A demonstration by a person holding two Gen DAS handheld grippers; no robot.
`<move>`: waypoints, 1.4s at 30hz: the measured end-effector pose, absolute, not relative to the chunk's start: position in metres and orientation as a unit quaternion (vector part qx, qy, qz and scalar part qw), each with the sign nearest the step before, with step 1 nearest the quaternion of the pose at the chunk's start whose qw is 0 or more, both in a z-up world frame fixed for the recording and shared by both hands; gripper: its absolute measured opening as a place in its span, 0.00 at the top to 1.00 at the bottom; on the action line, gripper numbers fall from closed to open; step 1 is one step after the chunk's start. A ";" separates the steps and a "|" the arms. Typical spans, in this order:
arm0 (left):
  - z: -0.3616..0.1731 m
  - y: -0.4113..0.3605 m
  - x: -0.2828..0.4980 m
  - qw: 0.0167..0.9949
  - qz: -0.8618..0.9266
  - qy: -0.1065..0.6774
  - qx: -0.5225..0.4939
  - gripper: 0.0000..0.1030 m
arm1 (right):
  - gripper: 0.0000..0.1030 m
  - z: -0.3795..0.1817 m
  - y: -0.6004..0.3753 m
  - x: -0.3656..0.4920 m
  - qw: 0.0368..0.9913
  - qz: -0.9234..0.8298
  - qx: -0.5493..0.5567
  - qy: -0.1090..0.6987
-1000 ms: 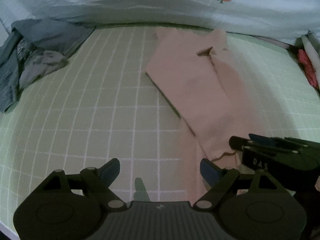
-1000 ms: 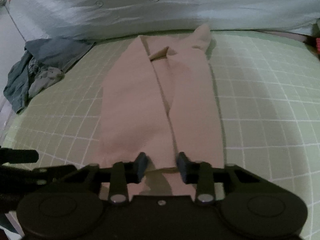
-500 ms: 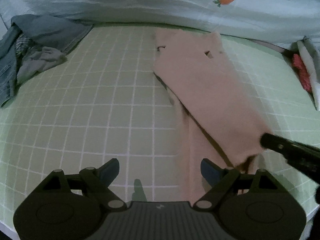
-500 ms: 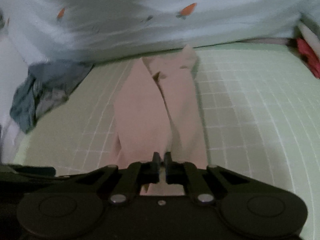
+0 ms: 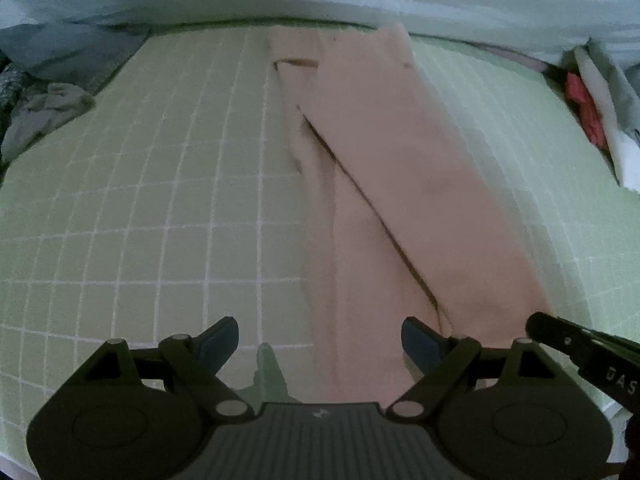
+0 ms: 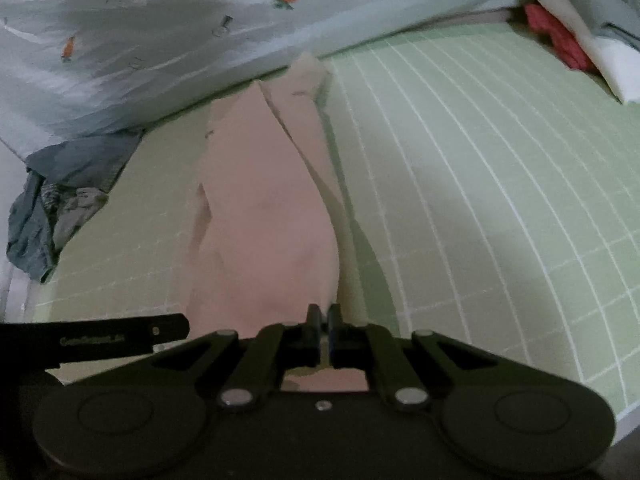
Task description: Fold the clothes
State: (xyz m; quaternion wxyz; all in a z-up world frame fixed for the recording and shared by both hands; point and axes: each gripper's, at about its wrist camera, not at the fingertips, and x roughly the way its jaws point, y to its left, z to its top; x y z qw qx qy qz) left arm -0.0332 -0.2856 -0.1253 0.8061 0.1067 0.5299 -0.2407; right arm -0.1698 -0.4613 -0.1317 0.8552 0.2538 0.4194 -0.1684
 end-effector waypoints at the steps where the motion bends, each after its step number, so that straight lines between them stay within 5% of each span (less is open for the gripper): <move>1: -0.128 -0.286 -0.035 0.804 -0.240 0.533 0.109 0.14 | 0.97 -0.136 -0.462 -0.172 0.852 -0.168 0.255 0.424; 12: -0.144 -0.289 -0.048 0.792 -0.244 0.544 0.133 0.14 | 0.95 -0.157 -0.467 -0.179 0.835 -0.161 0.275 0.449; 13: -0.145 -0.289 -0.049 0.791 -0.245 0.544 0.136 0.14 | 0.89 -0.157 -0.468 -0.178 0.836 -0.162 0.274 0.447; 16: -0.148 -0.294 -0.050 0.789 -0.249 0.543 0.143 0.14 | 0.44 -0.155 -0.466 -0.173 0.844 -0.169 0.258 0.439; 17: -0.150 -0.295 -0.050 0.788 -0.250 0.544 0.145 0.14 | 0.39 -0.156 -0.465 -0.170 0.846 -0.168 0.253 0.438; 22: -0.158 -0.300 -0.049 0.786 -0.257 0.540 0.156 0.16 | 0.40 -0.165 -0.461 -0.159 0.850 -0.153 0.235 0.446; 28: -0.163 -0.292 -0.041 0.788 -0.287 0.526 0.144 0.30 | 0.41 -0.172 -0.453 -0.154 0.858 -0.137 0.225 0.441; 30: -0.163 -0.290 -0.045 0.788 -0.307 0.513 0.147 0.47 | 0.46 -0.172 -0.451 -0.156 0.856 -0.129 0.226 0.447; 31: -0.163 -0.289 -0.047 0.786 -0.316 0.513 0.138 0.55 | 0.56 -0.172 -0.449 -0.158 0.855 -0.126 0.227 0.449; 32: -0.163 -0.288 -0.049 0.783 -0.325 0.513 0.130 0.71 | 0.77 -0.172 -0.448 -0.159 0.854 -0.122 0.228 0.452; 33: -0.162 -0.288 -0.051 0.781 -0.334 0.514 0.121 0.78 | 0.84 -0.171 -0.446 -0.160 0.852 -0.119 0.229 0.455; 36: -0.158 -0.291 -0.064 0.756 -0.361 0.529 0.133 0.87 | 0.86 -0.169 -0.444 -0.167 0.846 -0.106 0.240 0.464; 42: -0.126 -0.250 -0.067 0.719 -0.408 0.562 0.026 0.88 | 0.88 -0.139 -0.459 -0.209 0.823 -0.068 0.322 0.463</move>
